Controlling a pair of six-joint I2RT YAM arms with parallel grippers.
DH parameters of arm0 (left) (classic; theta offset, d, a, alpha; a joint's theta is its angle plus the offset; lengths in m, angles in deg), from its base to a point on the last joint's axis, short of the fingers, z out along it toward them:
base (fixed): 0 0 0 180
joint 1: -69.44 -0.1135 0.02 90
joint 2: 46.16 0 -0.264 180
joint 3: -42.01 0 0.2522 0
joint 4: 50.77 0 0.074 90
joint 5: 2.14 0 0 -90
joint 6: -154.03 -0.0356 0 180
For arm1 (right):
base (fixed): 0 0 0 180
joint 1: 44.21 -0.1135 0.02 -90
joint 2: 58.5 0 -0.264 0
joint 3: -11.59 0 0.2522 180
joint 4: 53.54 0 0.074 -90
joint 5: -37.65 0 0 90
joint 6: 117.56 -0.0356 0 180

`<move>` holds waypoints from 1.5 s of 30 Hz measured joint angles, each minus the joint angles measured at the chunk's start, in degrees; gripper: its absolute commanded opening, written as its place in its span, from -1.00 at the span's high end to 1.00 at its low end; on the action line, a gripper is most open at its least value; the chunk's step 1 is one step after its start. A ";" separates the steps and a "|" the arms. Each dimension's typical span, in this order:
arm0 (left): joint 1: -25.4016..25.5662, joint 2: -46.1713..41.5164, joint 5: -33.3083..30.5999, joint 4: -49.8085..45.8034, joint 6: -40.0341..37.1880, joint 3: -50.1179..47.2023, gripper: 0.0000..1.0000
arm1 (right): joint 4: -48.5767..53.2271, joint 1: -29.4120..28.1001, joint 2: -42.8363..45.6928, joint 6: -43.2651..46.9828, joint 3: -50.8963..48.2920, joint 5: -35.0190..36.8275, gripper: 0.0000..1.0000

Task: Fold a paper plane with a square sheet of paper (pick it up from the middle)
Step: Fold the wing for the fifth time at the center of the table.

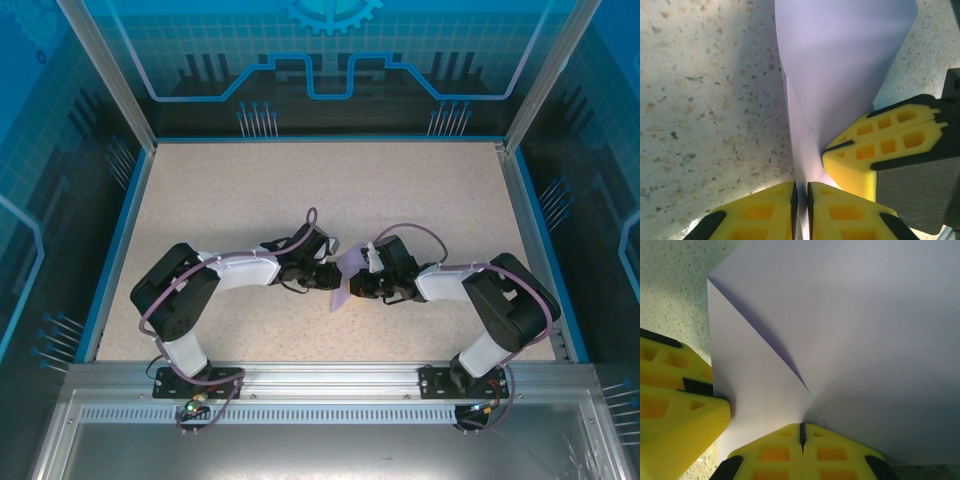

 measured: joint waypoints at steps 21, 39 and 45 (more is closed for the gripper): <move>5.03 1.77 -12.59 -8.52 -5.99 4.52 0.82 | -1.09 0.17 -0.44 -0.09 -0.02 -0.68 1.00; 8.50 2.84 -18.27 -10.67 -9.73 6.29 0.81 | -7.58 2.71 -1.75 -3.67 -2.43 -5.38 1.00; 8.55 3.78 -18.53 -10.86 -9.99 6.60 0.82 | -7.08 2.75 -1.33 -3.72 -2.43 -5.29 1.00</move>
